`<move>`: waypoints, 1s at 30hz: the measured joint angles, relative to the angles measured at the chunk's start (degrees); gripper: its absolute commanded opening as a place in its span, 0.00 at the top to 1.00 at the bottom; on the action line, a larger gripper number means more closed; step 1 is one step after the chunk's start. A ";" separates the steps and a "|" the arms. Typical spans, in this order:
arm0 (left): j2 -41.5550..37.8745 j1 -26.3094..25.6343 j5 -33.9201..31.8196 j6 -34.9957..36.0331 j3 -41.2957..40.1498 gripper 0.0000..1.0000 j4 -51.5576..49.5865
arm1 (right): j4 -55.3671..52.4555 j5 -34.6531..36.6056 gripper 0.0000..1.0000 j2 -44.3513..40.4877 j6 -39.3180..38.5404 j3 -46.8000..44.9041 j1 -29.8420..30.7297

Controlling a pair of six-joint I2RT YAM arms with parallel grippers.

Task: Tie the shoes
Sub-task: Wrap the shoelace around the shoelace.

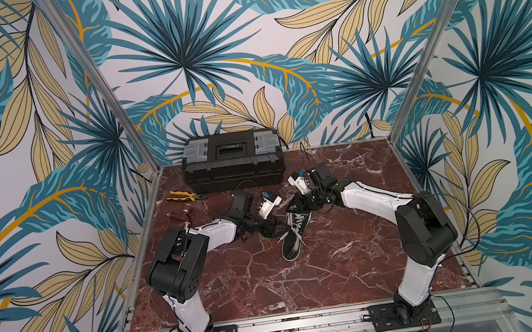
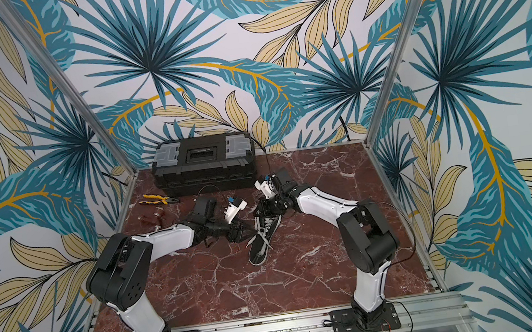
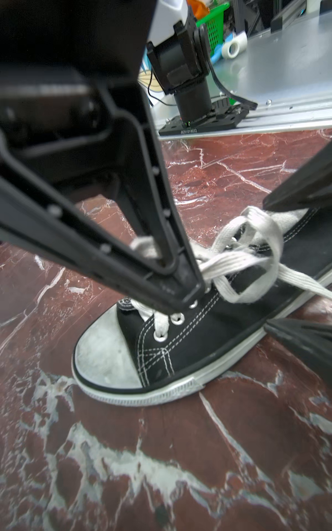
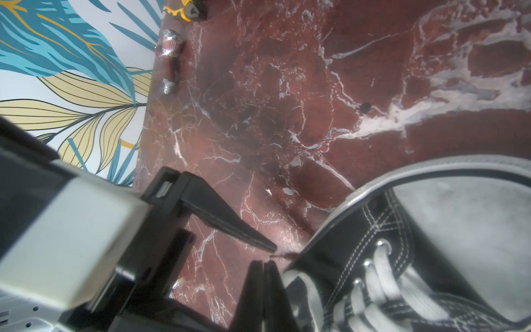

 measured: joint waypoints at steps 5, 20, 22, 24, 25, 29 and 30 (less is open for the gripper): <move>1.49 0.00 1.49 -0.42 0.59 0.44 -0.04 | 2.01 -0.57 1.00 -1.31 0.02 -1.22 0.00; 4.39 -0.33 2.29 -1.70 2.86 0.59 -0.02 | 3.10 -0.72 1.00 -0.79 0.33 -1.55 0.00; 4.94 -0.63 2.38 -1.90 3.45 0.59 -0.04 | 3.08 -0.70 1.00 -0.37 0.52 -1.55 0.00; 5.18 -0.92 2.47 -2.25 3.74 0.61 0.04 | 3.10 -0.66 1.00 -0.11 0.68 -1.55 0.00; 5.20 -1.05 2.64 -2.56 3.74 0.61 0.20 | 3.10 -0.59 1.00 0.00 0.72 -1.55 0.00; 5.29 -1.55 3.08 -3.48 3.74 0.66 1.01 | 3.10 -0.52 1.00 0.15 0.74 -1.55 0.00; 5.31 -1.73 3.04 -3.74 3.74 0.67 1.14 | 3.13 -0.52 1.00 0.15 0.74 -1.53 0.00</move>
